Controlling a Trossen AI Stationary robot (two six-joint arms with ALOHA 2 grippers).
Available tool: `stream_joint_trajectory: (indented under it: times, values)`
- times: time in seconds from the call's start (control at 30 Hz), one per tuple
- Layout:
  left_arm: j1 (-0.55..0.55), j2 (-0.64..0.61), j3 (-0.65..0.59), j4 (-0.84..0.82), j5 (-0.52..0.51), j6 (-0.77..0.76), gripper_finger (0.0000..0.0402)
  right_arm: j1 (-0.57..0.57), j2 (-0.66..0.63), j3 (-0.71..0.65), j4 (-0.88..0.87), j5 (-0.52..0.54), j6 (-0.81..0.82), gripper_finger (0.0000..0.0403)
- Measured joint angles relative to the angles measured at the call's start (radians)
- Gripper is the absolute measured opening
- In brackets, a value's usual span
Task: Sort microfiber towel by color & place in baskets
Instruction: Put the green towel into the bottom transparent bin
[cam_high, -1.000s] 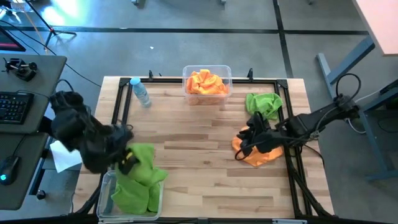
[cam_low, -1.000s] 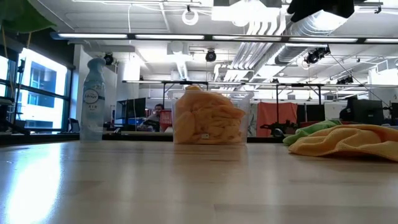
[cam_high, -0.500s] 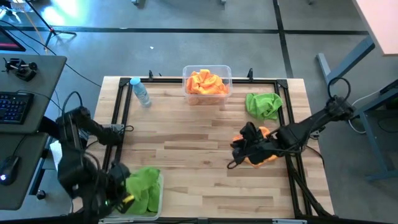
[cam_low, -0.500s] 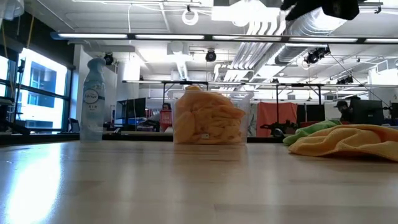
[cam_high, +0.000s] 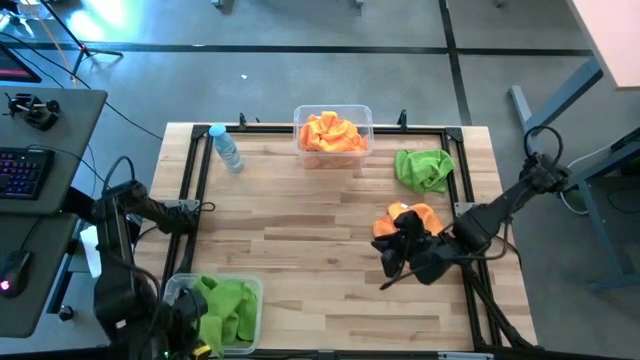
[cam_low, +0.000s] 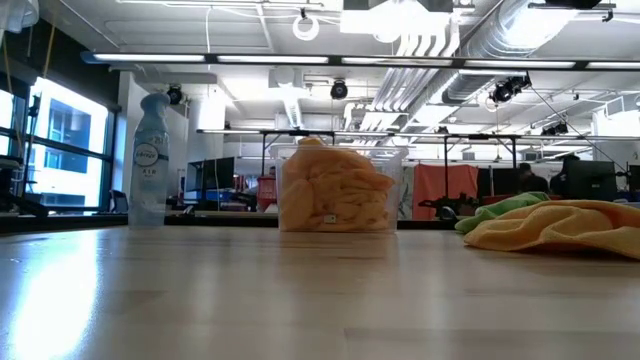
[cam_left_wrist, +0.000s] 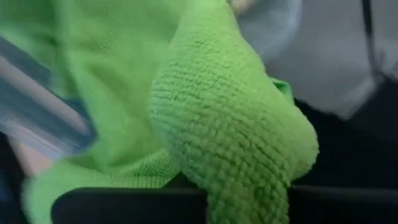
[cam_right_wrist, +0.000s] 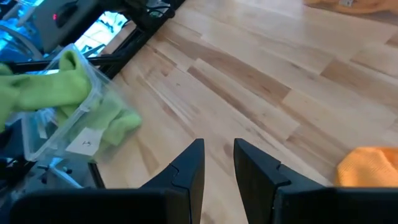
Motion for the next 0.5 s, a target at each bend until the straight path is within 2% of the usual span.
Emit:
stream_joint_trajectory:
  times: [0.2,0.37,0.5]
  values:
    - [0.044,0.002,-0.002,-0.246,-0.159,-0.049,0.0,0.051,0.0,0.0,-0.001,0.034,0.012,0.008]
    - [0.095,0.02,-0.056,-0.172,-0.206,-0.052,0.0,0.086,0.0,0.0,-0.026,0.085,0.064,0.008]
    - [0.106,0.055,-0.137,-0.141,-0.146,-0.07,0.0,0.104,0.0,0.0,-0.064,0.102,0.121,0.008]
